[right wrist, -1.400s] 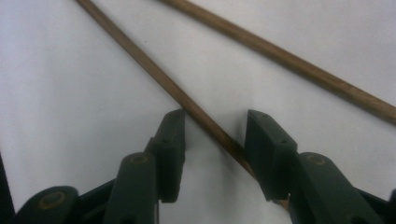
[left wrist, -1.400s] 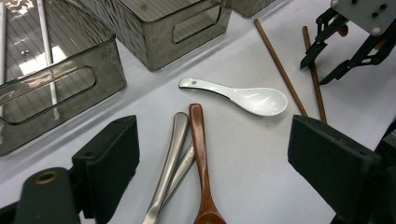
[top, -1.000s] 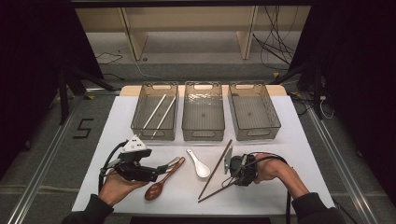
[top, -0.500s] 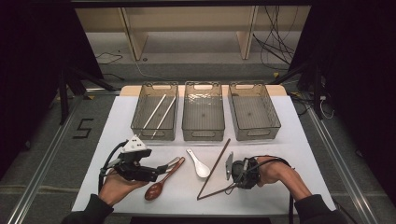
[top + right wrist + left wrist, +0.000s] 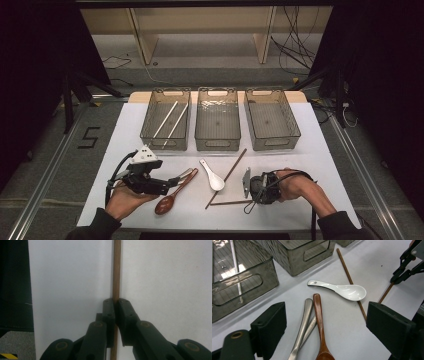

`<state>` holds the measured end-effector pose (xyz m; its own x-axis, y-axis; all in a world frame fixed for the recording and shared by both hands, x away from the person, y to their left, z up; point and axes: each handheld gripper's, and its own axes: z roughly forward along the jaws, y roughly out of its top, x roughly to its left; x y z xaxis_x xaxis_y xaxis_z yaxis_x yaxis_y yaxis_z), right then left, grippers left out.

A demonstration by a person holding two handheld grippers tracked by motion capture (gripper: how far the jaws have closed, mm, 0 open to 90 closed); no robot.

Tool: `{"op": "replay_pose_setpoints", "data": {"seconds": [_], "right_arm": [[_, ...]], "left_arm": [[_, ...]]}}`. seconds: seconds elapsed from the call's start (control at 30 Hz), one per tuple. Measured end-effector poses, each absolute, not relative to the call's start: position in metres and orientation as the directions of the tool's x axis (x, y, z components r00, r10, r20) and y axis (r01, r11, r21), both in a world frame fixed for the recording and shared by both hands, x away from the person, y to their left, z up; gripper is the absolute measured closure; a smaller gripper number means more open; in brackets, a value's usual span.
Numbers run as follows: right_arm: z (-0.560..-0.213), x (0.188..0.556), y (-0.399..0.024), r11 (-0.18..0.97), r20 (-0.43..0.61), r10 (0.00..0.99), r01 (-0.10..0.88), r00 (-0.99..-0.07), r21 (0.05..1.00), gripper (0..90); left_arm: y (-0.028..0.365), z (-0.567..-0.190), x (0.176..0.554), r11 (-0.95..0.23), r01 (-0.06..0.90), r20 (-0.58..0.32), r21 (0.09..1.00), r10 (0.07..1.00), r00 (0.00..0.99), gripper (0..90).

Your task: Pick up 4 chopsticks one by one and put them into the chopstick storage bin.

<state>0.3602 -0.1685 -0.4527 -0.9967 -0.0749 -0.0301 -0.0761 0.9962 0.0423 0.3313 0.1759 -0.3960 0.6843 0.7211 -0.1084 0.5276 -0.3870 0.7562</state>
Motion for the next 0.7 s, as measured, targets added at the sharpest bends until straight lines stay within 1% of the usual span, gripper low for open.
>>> {"op": "replay_pose_setpoints", "data": {"seconds": [0.1, 0.2, 0.4, 0.5, 0.7], "right_arm": [[-0.451, 0.361, -0.172, 0.996, -0.032, -0.076, -0.078, -0.997, 0.045, 85.2], [-0.444, 0.361, -0.177, 0.994, -0.037, -0.064, -0.067, -0.997, 0.091, 85.2], [-0.431, 0.357, -0.176, 0.988, -0.065, -0.060, -0.069, -0.996, 0.140, 85.3], [-0.429, 0.355, -0.173, 0.988, -0.084, -0.069, -0.080, -0.994, 0.130, 85.2], [-0.425, 0.354, -0.169, 0.985, -0.108, -0.072, -0.088, -0.992, 0.146, 85.2]], "left_arm": [[0.176, -0.397, 0.332, -0.401, 0.524, -0.102, 0.751, 0.714, 0.693, 17.4], [0.174, -0.397, 0.331, -0.409, 0.521, -0.102, 0.749, 0.706, 0.701, 17.4], [0.170, -0.398, 0.330, -0.418, 0.518, -0.103, 0.746, 0.696, 0.710, 16.4], [0.168, -0.398, 0.330, -0.429, 0.507, -0.098, 0.747, 0.684, 0.723, 16.3], [0.161, -0.399, 0.329, -0.461, 0.495, -0.081, 0.736, 0.667, 0.741, 16.0]]}}
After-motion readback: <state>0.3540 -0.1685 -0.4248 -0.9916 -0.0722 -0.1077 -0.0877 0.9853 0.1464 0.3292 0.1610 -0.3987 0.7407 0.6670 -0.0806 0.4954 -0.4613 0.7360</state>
